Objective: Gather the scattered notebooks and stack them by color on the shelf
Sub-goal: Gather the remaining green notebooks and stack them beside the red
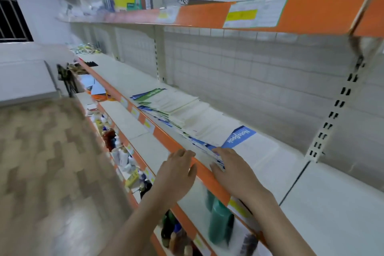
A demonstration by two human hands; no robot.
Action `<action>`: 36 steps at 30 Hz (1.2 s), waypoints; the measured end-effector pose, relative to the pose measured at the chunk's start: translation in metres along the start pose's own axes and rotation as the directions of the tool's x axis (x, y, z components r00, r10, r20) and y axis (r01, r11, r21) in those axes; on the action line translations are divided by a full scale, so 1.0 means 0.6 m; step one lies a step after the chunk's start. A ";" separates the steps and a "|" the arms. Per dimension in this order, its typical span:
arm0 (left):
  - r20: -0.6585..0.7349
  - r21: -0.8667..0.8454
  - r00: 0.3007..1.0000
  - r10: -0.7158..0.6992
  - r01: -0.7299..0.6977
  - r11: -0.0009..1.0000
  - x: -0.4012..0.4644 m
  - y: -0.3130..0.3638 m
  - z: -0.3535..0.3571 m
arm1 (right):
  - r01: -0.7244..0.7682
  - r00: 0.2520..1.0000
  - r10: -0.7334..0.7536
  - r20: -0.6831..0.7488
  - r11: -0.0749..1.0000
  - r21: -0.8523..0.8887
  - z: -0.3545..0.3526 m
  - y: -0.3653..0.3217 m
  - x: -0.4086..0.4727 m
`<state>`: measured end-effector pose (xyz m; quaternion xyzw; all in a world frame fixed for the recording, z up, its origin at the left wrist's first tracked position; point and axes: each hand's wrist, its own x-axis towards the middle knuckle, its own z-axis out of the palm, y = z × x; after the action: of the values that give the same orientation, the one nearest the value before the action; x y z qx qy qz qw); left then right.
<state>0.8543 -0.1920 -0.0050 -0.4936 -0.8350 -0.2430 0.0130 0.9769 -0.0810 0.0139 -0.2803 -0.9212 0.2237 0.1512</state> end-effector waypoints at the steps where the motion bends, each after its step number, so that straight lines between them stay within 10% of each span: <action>1: -0.004 0.004 1.000 -0.013 0.013 1.000 0.015 -0.017 -0.003 | 0.011 1.000 -0.011 0.000 1.000 0.002 0.010 -0.009 0.023; 20: -0.037 -0.004 0.993 -0.112 0.112 0.994 0.250 -0.233 -0.047 | 0.032 0.999 -0.032 -0.001 0.999 -0.025 0.108 -0.085 0.335; 36: -0.033 -0.170 0.996 0.084 -0.089 0.981 0.495 -0.429 -0.062 | -0.181 0.972 0.170 -0.160 0.982 -0.053 0.160 -0.148 0.527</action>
<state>0.4803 -0.0662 0.0048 -0.5255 -0.7885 -0.3194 -0.0080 0.6460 0.0065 0.0244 -0.3820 -0.8853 0.1826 0.1923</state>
